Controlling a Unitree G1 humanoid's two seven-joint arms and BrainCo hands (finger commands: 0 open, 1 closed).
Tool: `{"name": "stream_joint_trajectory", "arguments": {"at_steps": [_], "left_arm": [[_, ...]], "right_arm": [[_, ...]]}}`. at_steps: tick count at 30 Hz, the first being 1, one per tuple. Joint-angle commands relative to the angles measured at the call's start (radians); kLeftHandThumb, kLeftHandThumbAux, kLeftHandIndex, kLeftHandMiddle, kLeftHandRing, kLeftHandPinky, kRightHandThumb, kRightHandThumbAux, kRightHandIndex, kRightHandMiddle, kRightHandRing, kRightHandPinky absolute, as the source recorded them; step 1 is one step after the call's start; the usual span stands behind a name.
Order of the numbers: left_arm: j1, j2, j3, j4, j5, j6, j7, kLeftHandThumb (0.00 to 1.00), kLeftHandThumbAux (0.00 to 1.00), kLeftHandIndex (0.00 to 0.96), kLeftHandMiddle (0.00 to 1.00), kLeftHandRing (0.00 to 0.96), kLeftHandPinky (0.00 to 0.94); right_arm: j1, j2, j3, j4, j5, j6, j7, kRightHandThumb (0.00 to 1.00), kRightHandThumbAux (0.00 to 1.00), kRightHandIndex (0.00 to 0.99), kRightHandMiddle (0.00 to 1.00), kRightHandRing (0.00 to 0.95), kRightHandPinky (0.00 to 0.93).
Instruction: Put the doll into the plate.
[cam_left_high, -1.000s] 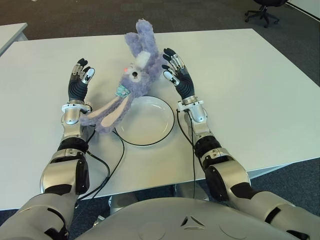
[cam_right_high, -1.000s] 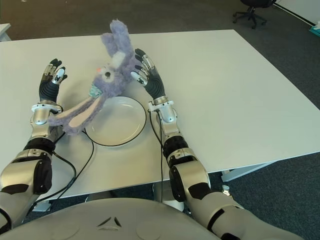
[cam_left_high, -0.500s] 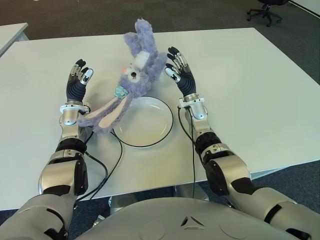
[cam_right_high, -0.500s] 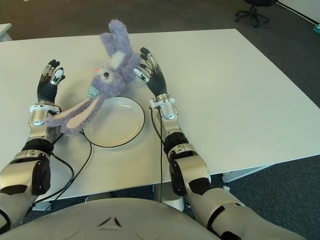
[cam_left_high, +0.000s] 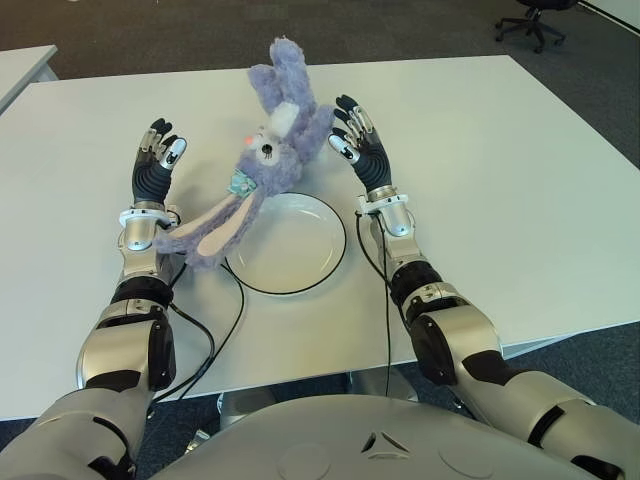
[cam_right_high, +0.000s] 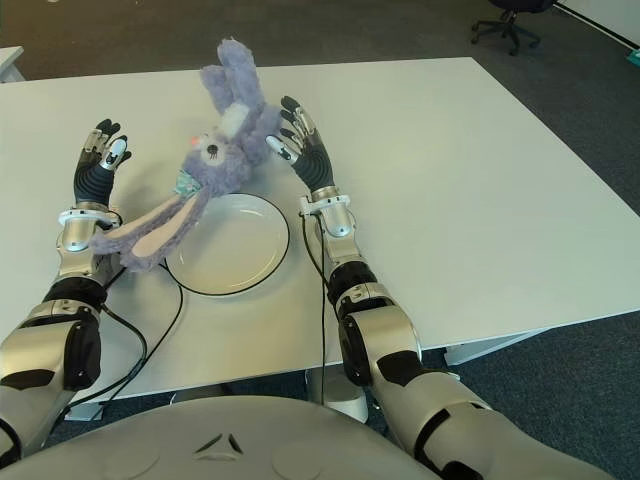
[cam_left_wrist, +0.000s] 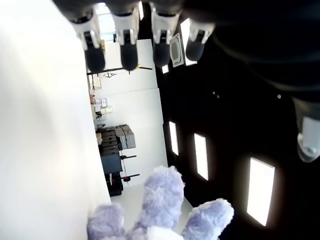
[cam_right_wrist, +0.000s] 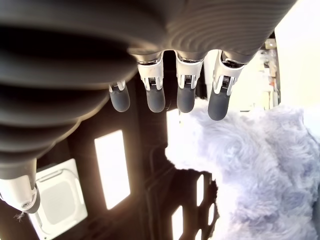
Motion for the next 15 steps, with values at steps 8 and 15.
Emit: {"name": "stream_joint_trajectory", "arguments": {"at_steps": [8, 15], "left_arm": [[0.083, -0.044, -0.013, 0.05, 0.014, 0.002, -0.004, 0.0, 0.443, 0.015, 0.094, 0.108, 0.15], [0.089, -0.044, -0.014, 0.042, 0.014, 0.003, -0.003, 0.0, 0.436, 0.007, 0.085, 0.099, 0.128]], "right_arm": [[0.066, 0.004, -0.035, 0.094, 0.007, 0.021, 0.004, 0.253, 0.545, 0.058, 0.061, 0.098, 0.175], [0.065, 0.009, -0.039, 0.093, 0.008, 0.016, 0.011, 0.321, 0.562, 0.062, 0.06, 0.086, 0.154]]}}
